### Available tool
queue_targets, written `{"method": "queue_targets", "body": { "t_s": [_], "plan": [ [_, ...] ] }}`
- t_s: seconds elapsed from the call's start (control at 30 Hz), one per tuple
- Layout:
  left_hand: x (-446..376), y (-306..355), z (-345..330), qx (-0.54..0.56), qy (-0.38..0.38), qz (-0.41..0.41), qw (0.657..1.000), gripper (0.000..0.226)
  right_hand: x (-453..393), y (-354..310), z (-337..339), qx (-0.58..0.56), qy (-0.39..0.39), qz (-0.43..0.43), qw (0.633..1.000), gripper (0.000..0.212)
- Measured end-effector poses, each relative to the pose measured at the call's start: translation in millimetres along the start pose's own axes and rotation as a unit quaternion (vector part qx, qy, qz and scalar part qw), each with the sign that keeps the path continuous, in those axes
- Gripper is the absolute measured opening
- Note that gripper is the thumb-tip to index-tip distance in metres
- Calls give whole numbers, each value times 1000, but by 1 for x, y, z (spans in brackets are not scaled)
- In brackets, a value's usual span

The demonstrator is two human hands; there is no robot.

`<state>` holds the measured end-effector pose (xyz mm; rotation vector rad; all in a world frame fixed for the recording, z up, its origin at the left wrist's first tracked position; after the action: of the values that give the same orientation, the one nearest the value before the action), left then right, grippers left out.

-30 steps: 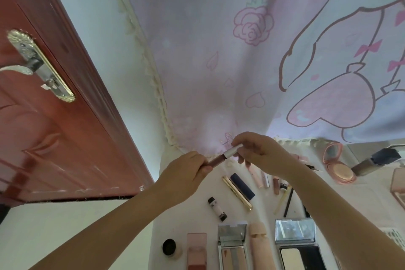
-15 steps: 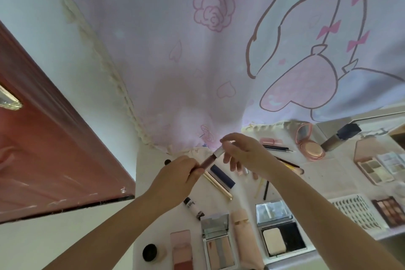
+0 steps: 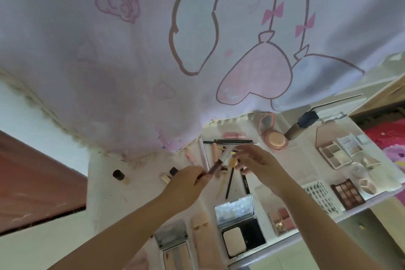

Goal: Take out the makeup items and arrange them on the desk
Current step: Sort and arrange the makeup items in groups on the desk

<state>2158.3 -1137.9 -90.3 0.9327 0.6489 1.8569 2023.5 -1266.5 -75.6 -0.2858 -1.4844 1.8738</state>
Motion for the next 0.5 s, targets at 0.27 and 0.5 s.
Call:
{"method": "queue_targets", "body": {
  "t_s": [0.27,0.5],
  "plan": [
    [-104,39,-79,226,-2,204,953,28,-9,79,83,229,36,-112,966,16],
    [-192,71,-135,144,62,243,957,31,-31,125,112,447,-90,-42,889,33]
  ]
}}
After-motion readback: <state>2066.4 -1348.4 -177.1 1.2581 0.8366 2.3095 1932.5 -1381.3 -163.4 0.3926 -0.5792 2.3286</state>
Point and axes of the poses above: each hand's wrist, its own x-axis away from the middle knuckle, its own z-axis out of the back of the hand, y = z × x, the point moved 2 cm from there along -x, towards the middle knuckle, and after that the axes turned 4 degrees about x, right-handed, at the moved point
